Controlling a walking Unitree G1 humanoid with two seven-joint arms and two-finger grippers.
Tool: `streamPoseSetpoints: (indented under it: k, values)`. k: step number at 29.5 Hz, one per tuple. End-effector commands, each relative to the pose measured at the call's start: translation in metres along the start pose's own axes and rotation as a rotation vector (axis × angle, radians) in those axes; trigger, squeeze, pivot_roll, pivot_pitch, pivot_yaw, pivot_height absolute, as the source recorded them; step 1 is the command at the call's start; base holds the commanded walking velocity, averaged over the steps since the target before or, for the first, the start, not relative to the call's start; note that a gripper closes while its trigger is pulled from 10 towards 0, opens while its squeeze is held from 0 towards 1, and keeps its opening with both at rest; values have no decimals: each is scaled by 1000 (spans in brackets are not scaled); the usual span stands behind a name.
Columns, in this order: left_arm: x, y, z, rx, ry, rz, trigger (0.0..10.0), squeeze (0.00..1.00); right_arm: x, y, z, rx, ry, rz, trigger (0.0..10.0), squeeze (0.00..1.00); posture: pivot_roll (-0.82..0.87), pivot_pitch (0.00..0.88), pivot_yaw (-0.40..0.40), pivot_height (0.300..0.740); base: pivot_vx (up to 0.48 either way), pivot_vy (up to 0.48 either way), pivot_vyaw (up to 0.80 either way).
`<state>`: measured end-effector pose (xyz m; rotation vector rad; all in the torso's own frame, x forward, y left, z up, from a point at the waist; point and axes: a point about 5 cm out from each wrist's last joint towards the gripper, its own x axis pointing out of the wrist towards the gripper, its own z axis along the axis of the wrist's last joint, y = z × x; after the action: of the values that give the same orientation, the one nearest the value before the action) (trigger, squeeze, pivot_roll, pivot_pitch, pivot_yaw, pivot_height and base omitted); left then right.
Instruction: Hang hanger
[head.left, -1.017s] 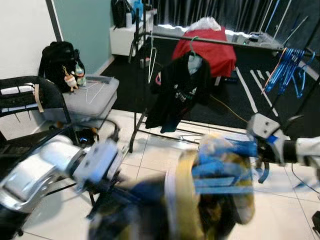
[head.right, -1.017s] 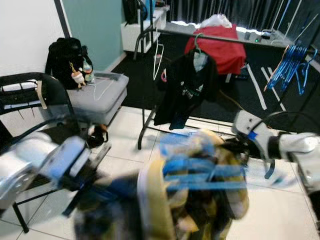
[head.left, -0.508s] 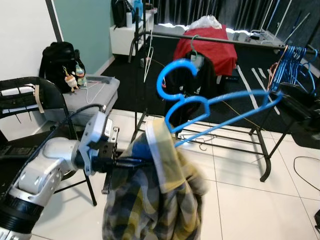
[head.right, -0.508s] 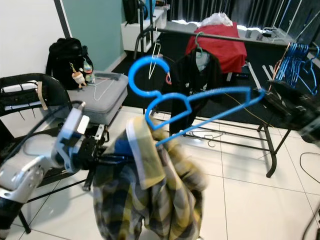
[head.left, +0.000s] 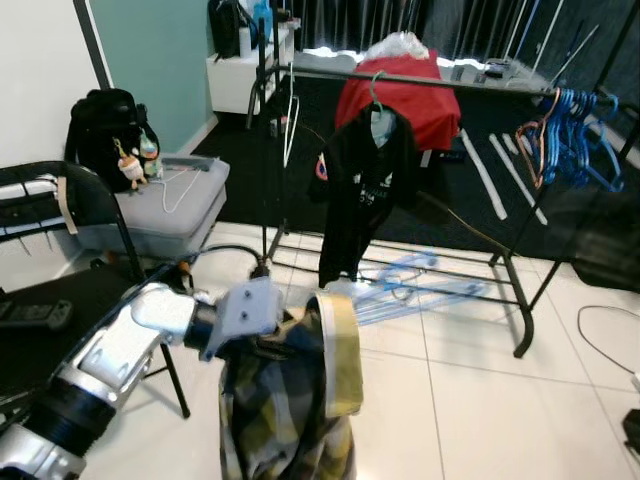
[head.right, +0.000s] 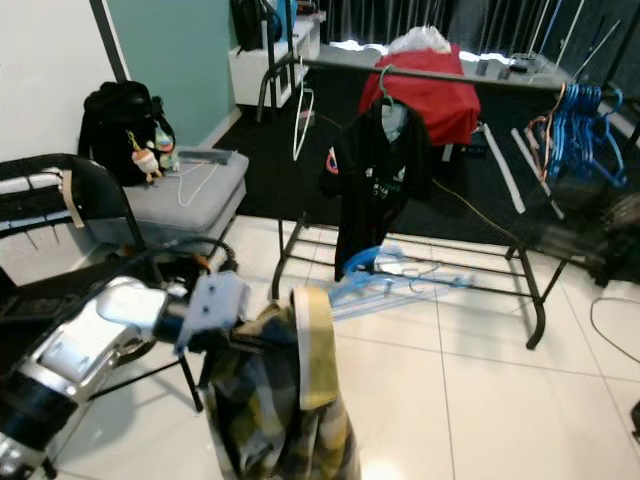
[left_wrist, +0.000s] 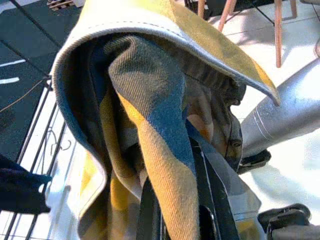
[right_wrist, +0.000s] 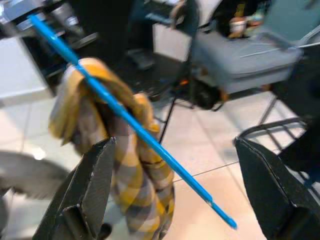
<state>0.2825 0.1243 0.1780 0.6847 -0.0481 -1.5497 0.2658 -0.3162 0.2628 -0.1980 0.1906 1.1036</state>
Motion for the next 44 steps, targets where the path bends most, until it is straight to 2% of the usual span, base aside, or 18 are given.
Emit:
streamPoseSetpoints:
  k: [1, 7, 11, 14, 15, 16, 19, 20, 21, 22, 25, 26, 28, 29, 34, 44]
  values:
    - [6, 4, 9, 75, -8, -29, 10000, 0, 8, 2, -1, -11, 87, 68, 10000, 0, -111, 0, -45, 740, 0, 0, 0]
    - [11, 6, 15, 110, -16, -56, 10000, 0, 25, 5, -8, -11, 125, 151, 10000, 0, -108, 0, -48, 740, 0, 0, 0]
    - [14, 8, 18, 139, -24, -66, 10000, 0, 45, 12, -8, -52, 130, 207, 10000, 0, -107, 0, -44, 740, 0, 0, 0]
    - [15, 8, 19, 143, -23, -67, 10000, 0, 47, 13, -8, -55, 127, 217, 10000, 0, -107, 0, -44, 740, 0, 0, 0]
    - [16, 10, 23, 148, -45, -74, 10000, 0, 62, 15, -7, -87, 107, 228, 10000, 0, -114, 0, -42, 740, 0, 0, 0]
    - [17, 10, 24, 151, -50, -78, 10000, 0, 68, 15, -8, -104, 105, 233, 10000, 0, -114, 0, -42, 740, 0, 0, 0]
    - [18, 10, 26, 156, -55, -82, 10000, 0, 77, 17, -9, -130, 109, 238, 10000, 0, -116, 0, -39, 740, 0, 0, 0]
    - [20, 11, 27, 162, -58, -87, 10000, 0, 87, 18, -9, -158, 110, 242, 10000, 0, -112, 0, -39, 740, 0, 0, 0]
    - [20, 11, 27, 162, -58, -87, 10000, 0, 87, 18, -9, -158, 110, 242, 10000, 0, -112, 0, -39, 740, 0, 0, 0]
    - [22, 13, 29, 167, -65, -90, 10000, 0, 98, 20, -8, -199, 117, 242, 10000, 0, -108, 0, -40, 740, 0, 0, 0]
    - [22, 14, 30, 170, -69, -92, 10000, 0, 106, 20, -6, -238, 124, 226, 10000, 0, -108, 0, -40, 740, 0, 0, 0]
    - [22, 14, 30, 170, -70, -93, 10000, 0, 107, 20, -6, -249, 128, 220, 8627, 0, -108, 0, -40, 740, 0, 0, 0]
    - [22, 14, 30, 170, -70, -93, 10000, 0, 107, 20, -6, -249, 128, 220, 8627, 0, -108, 0, -40, 740, 0, 0, 0]
    - [21, 15, 32, 173, -81, -93, 10000, 0, 110, 18, -4, -281, 133, 185, 0, 0, -105, 0, -40, 740, 0, 0, 0]
    - [21, 16, 35, 180, -93, -96, 10000, 0, 112, 13, 3, -296, 91, 129, 0, 0, -108, 0, -39, 740, 0, 0, 0]
    - [20, 22, 34, 199, -73, -82, 10000, 0, 110, 12, 4, -280, 57, 105, 0, 0, -112, 0, -32, 740, 0, 0, 0]
